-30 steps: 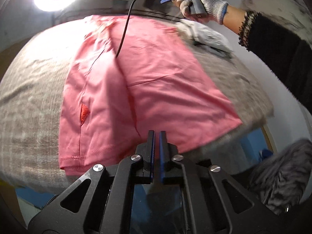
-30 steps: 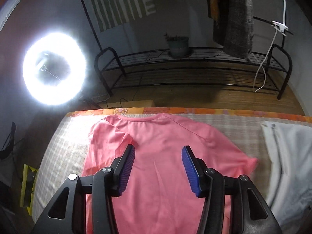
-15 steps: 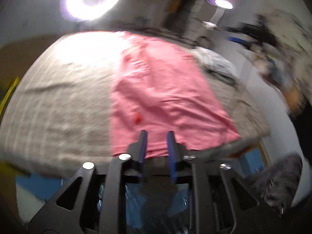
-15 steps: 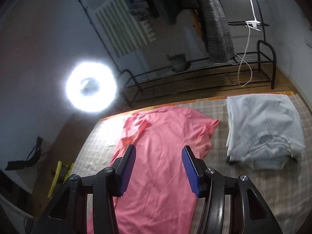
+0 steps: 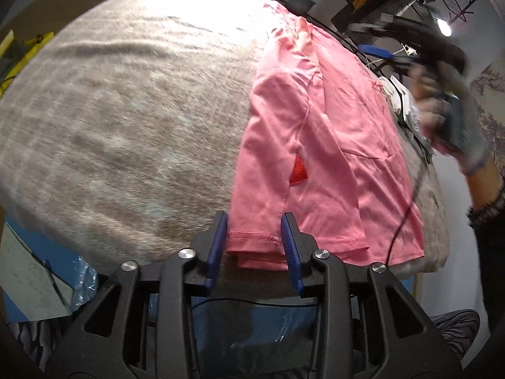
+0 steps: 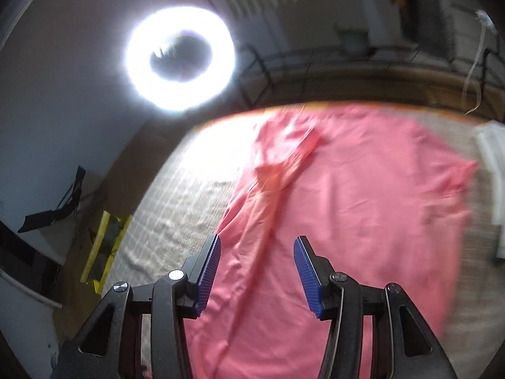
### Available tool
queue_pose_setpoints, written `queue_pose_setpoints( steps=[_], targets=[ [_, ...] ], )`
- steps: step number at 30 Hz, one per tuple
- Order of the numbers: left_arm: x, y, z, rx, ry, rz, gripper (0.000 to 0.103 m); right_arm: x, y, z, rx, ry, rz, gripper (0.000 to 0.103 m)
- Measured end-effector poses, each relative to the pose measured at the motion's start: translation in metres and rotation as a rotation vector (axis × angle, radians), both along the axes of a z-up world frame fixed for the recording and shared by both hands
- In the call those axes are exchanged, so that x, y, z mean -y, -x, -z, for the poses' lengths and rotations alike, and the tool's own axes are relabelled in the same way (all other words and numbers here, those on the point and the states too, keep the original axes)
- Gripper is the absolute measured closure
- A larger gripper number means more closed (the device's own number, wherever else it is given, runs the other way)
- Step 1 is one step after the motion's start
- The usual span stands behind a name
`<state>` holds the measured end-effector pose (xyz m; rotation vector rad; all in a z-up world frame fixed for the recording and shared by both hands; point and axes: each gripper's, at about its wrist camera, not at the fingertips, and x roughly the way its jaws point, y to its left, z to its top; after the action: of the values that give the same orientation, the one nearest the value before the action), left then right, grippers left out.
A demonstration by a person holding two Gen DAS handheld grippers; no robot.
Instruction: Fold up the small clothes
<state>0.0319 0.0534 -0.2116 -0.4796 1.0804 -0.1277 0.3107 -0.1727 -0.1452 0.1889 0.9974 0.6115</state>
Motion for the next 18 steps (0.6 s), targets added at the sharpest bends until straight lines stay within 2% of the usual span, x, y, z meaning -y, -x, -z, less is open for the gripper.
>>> queue_pose_setpoints(
  steps=[1,2,6,8,9,10,13,16,17,18],
  targets=[
    [0.003,-0.002,0.002,-0.005,-0.004,0.007,0.09,-0.015,-0.011,0.017,-0.028,0.018,-0.001,0.051],
    [0.005,-0.003,0.004,-0.012,-0.011,0.015,0.097,-0.023,-0.018,0.027,-0.043,0.033,0.003,0.051],
    [0.01,-0.003,0.005,-0.004,-0.03,0.023,0.103,-0.048,-0.044,0.068,-0.106,0.064,0.022,0.052],
    [0.009,0.002,-0.001,0.01,-0.012,0.019,0.103,-0.054,-0.053,0.085,-0.135,0.063,0.017,0.077],
    [0.009,0.006,-0.006,0.021,-0.005,0.017,0.103,-0.057,-0.054,0.09,-0.147,0.068,0.007,0.097],
    [0.009,0.01,-0.009,0.032,-0.014,0.018,0.103,-0.058,-0.054,0.093,-0.133,0.09,0.008,0.103],
    [0.011,0.013,-0.005,0.016,-0.043,0.026,0.103,-0.052,-0.051,0.089,-0.084,0.129,0.01,0.103],
    [0.011,0.011,-0.002,0.008,-0.058,0.019,0.103,-0.046,-0.052,0.089,-0.077,0.152,0.013,0.102],
    [0.01,0.011,-0.003,0.013,-0.063,0.013,0.103,-0.044,-0.05,0.087,-0.078,0.146,0.017,0.098],
    [0.007,0.011,-0.005,0.023,-0.058,0.008,0.103,-0.043,-0.05,0.083,-0.087,0.137,0.021,0.088]
  ],
)
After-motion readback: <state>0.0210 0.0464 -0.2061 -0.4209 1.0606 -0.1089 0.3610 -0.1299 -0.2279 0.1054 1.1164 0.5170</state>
